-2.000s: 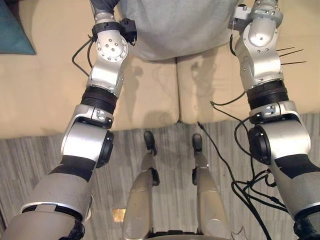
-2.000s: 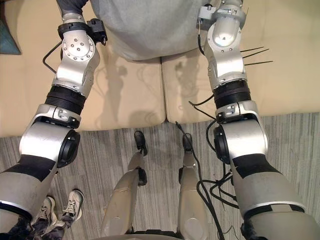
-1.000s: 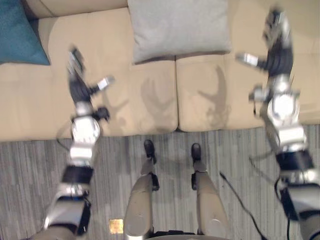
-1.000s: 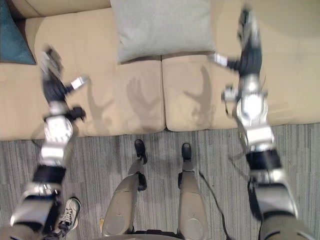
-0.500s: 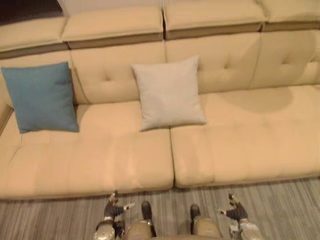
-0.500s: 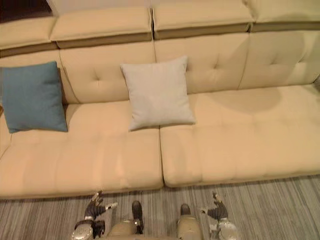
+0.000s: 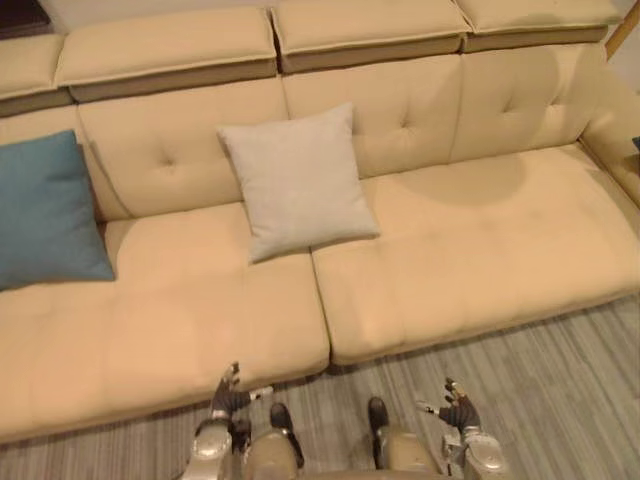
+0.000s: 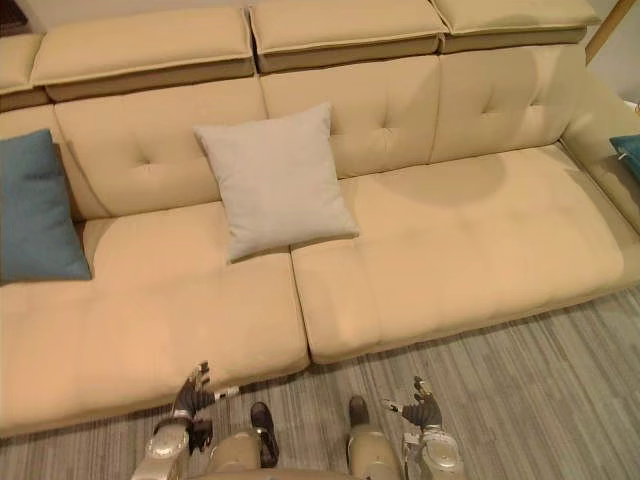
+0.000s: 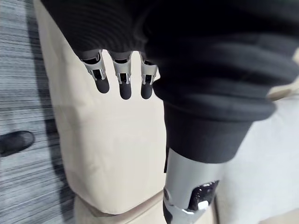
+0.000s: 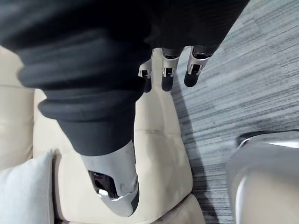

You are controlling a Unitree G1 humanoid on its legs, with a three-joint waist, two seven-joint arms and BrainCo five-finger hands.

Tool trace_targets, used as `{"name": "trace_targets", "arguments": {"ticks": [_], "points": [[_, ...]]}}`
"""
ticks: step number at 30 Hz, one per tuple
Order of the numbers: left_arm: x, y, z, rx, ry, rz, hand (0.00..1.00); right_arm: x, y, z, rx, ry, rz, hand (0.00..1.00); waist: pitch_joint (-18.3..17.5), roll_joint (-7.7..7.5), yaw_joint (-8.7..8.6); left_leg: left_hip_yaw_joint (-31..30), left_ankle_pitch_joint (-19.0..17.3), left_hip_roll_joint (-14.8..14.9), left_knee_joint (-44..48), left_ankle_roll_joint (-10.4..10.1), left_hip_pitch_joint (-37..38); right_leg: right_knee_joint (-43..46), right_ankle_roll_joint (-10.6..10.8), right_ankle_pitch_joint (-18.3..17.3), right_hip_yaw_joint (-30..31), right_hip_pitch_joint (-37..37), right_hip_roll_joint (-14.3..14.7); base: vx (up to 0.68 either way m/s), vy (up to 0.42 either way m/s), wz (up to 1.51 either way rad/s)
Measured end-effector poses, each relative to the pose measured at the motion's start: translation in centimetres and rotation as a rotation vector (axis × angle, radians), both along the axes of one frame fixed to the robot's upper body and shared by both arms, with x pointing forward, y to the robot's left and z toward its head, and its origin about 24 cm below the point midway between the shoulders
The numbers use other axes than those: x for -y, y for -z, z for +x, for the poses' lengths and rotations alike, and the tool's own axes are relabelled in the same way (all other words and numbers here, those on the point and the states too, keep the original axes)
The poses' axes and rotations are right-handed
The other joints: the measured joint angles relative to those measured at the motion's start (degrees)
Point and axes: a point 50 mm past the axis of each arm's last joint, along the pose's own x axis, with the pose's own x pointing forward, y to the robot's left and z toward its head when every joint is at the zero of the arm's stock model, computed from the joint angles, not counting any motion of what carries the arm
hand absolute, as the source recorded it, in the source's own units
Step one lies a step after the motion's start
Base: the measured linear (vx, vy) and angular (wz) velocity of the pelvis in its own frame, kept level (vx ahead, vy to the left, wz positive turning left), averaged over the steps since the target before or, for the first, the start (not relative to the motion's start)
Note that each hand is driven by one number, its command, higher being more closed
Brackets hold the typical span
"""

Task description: Pick up cushions and gather them together orderly.

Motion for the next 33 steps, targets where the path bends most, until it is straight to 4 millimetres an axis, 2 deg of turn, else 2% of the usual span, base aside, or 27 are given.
{"name": "trace_targets", "arguments": {"ticks": [1, 2, 3, 4, 5, 6, 7, 9, 10, 11, 13, 15, 18, 19, 20, 24, 26, 28, 29, 30, 31, 32, 33], "points": [[-0.2, -0.2, 0.0, 0.012, -0.006, 0.009, 0.00, -0.4, -0.1, 0.2, 0.005, -0.024, 0.003, 0.00, -0.38, -0.88, 0.24, -0.84, 0.49, -0.20, 0.66, -0.61, -0.62, 4.69, 0.96, -0.88, 0.13, 1.45, -1.06, -0.15, -0.222, 0.31], [-0.4, -0.4, 0.0, 0.020, -0.013, 0.020, 0.00, -0.7, -0.3, 0.7, 0.024, -0.042, 0.002, 0.00, -0.66, -1.94, 0.54, -1.79, 0.98, -0.32, 2.21, -1.26, -2.16, 3.72, 2.57, -3.41, 0.45, 4.02, -1.81, -0.19, -0.274, 0.27], [-0.4, -0.4, 0.1, 0.021, -0.015, 0.020, 0.00, -0.6, -0.5, 0.9, 0.037, -0.045, -0.002, 0.00, -0.93, -2.68, 0.83, -1.94, 1.52, -0.34, 2.55, -1.71, -2.74, 2.17, 2.94, -4.59, 0.20, 4.49, -1.60, -0.18, -0.246, 0.13], [0.1, -0.3, 0.2, 0.020, -0.022, 0.002, 0.00, -0.1, -0.8, 1.3, 0.051, -0.047, -0.018, 0.00, -0.68, -1.25, 1.47, -2.42, 2.86, 0.63, 1.96, -2.16, -3.43, -1.14, 3.08, -5.68, -0.61, 5.02, -0.55, -0.20, -0.206, -0.11], [1.4, -0.1, -0.1, 0.016, -0.022, -0.036, 0.00, 0.5, -1.2, 1.5, 0.065, -0.044, -0.037, 0.00, -0.83, 0.16, 2.68, -2.89, 5.57, 1.21, -1.09, -1.91, -3.70, -7.11, 1.63, -7.87, -1.92, 6.91, 0.64, -0.26, -0.245, -0.15], [2.0, 0.1, -0.3, 0.008, -0.016, -0.050, 0.00, 0.6, -1.3, 1.7, 0.073, -0.046, -0.041, 0.00, -0.71, 0.29, 2.93, -2.82, 7.73, 1.19, -2.46, -2.70, -4.27, -10.12, 0.08, -10.15, -2.41, 7.64, 0.77, -0.28, -0.256, -0.06], [2.3, 0.2, -0.4, 0.004, -0.005, -0.054, 0.00, 0.6, -1.4, 1.9, 0.078, -0.045, -0.042, 0.00, -0.72, 0.62, 2.82, -3.08, 9.11, 1.43, -3.12, -2.87, -5.03, -11.49, -0.96, -11.04, -3.16, 7.72, 1.00, -0.22, -0.184, 0.11], [3.0, 0.3, -0.4, 0.001, 0.014, -0.068, 0.00, 0.8, -1.7, 2.3, 0.092, -0.037, -0.052, 0.00, 0.26, 2.73, 2.26, -4.51, 13.99, 2.72, -6.78, -4.21, -5.39, -13.34, -2.96, -10.71, -5.29, 7.62, 2.56, -0.30, -0.146, 0.38], [3.2, 0.3, -0.3, 0.000, 0.015, -0.073, 0.00, 1.0, -1.7, 2.3, 0.090, -0.030, -0.056, 0.00, 0.62, 2.65, 1.02, -4.30, 14.17, 2.43, -8.07, -4.72, -5.28, -14.22, -4.48, -9.77, -7.93, 7.44, 2.26, -0.33, -0.083, 0.55], [3.1, 0.3, -0.3, 0.001, 0.017, -0.068, 0.00, 0.7, -1.5, 2.1, 0.087, -0.022, -0.045, 0.00, 0.81, 2.12, 0.99, -4.40, 12.94, 2.11, -6.44, -4.61, -5.23, -14.17, -5.09, -9.39, -8.53, 7.26, 1.58, -0.30, -0.020, 0.47], [2.5, 0.2, -0.4, -0.002, 0.010, -0.054, 0.00, 0.8, -1.6, 2.1, 0.094, 0.005, -0.032, 0.00, 1.53, 0.58, 1.16, -4.57, 4.46, 0.32, 4.77, -3.76, -5.61, -15.38, -4.89, -7.41, -8.39, 6.87, -0.42, -0.28, -0.004, 0.11], [2.3, 0.3, -0.9, -0.008, 0.000, -0.052, 0.00, 1.0, -1.9, 2.5, 0.110, -0.001, -0.040, 0.00, 1.41, 0.77, 1.32, -5.89, -5.12, -0.01, 14.12, -3.70, -4.33, -17.50, -3.40, -4.75, -6.76, 5.64, -1.01, -0.25, 0.133, -0.18], [2.3, 0.4, -1.2, -0.012, -0.004, -0.052, 0.00, 1.2, -1.9, 2.6, 0.111, -0.001, -0.044, 0.00, 1.06, 1.53, 1.22, -9.24, -12.17, -1.80, 11.89, -5.01, -1.27, -17.57, -1.59, -3.56, -4.62, 3.88, -1.00, -0.14, 0.183, -0.33], [2.0, 0.4, -1.2, -0.014, -0.006, -0.044, 0.00, 0.7, -1.7, 2.4, 0.101, 0.003, -0.027, 0.00, 1.09, -0.02, 1.33, -7.53, -11.64, -3.05, 9.71, -5.14, -0.26, -18.90, -0.76, -2.49, -3.07, 3.80, -1.47, -0.14, 0.179, -0.38], [1.9, 0.5, -1.4, -0.021, -0.007, -0.043, 0.00, 0.2, -1.6, 2.2, 0.102, 0.002, -0.013, 0.00, 0.32, -0.79, 1.14, -6.29, -11.14, -4.15, 7.45, -4.99, 0.47, -22.30, -0.03, -0.52, -2.50, 4.51, -2.42, -0.12, 0.212, -0.37], [1.9, 0.4, -1.3, -0.020, 0.000, -0.039, 0.00, 0.0, -1.3, 1.7, 0.088, 0.012, -0.006, 0.00, -0.30, -1.44, -0.53, -3.81, -11.32, -5.56, 6.34, -4.65, 1.16, -28.33, 0.81, 3.68, 0.92, 5.81, -3.32, -0.04, 0.162, -0.34], [2.0, 0.3, -1.1, -0.016, 0.012, -0.035, 0.00, -0.2, -1.5, 1.8, 0.101, 0.014, 0.001, 0.00, -0.26, -1.30, -0.62, -0.43, -12.33, -5.23, 6.94, -4.15, 1.94, -30.44, 1.39, 6.08, 4.90, 5.35, -2.42, 0.01, 0.128, -0.91], [2.0, 0.2, -0.9, -0.009, 0.021, -0.030, 0.00, -0.5, -1.9, 2.4, 0.129, 0.010, 0.005, 0.00, -0.27, -1.26, -0.84, 2.99, -13.44, -4.15, 7.72, -4.64, 2.94, -31.30, 1.51, 7.86, 8.58, 4.46, -0.99, 0.06, 0.074, -1.55], [1.8, 0.0, -0.7, 0.005, 0.003, -0.024, 0.00, -1.0, -2.7, 3.4, 0.184, 0.001, 0.018, 0.00, -0.31, -1.09, -1.56, 6.49, -14.05, -2.11, 9.12, -4.04, 3.96, -32.44, -0.18, 11.80, 8.98, 2.31, 1.65, 0.08, 0.043, -2.67], [1.6, -0.2, -0.5, 0.016, 0.000, -0.022, 0.00, -1.5, -3.1, 4.3, 0.212, -0.028, 0.020, 0.00, -0.26, -1.02, -1.36, 7.08, -14.46, -1.20, 8.96, -3.12, 4.98, -33.90, -2.70, 15.17, 6.19, 1.29, 3.55, 0.10, -0.041, -3.03], [1.3, -0.3, -0.5, 0.015, 0.003, -0.011, 0.00, -1.9, -3.4, 4.8, 0.227, -0.046, 0.023, 0.00, 0.13, -0.35, -1.62, 10.02, -14.39, 0.60, 8.75, -2.72, 5.95, -34.96, -4.81, 16.07, 0.70, 0.61, 3.64, 0.07, -0.101, -2.75], [1.1, -0.7, 0.2, 0.034, 0.011, -0.001, 0.00, -1.9, -3.7, 5.3, 0.245, -0.052, 0.018, 0.00, 0.34, -0.75, -2.56, 15.28, -14.64, 1.25, 8.97, -2.36, 8.03, -31.55, -8.07, 12.09, -12.53, -0.80, 2.12, 0.09, -0.115, -2.45], [1.4, -1.1, 0.9, 0.062, 0.016, -0.012, 0.00, -1.3, -3.8, 5.4, 0.247, -0.055, 0.000, 0.00, 0.63, -0.20, -3.51, 19.90, -14.76, 2.04, 9.18, -2.34, 10.52, -27.99, -11.98, 8.77, -23.92, -1.17, -1.04, 0.08, -0.049, -1.95]]}}
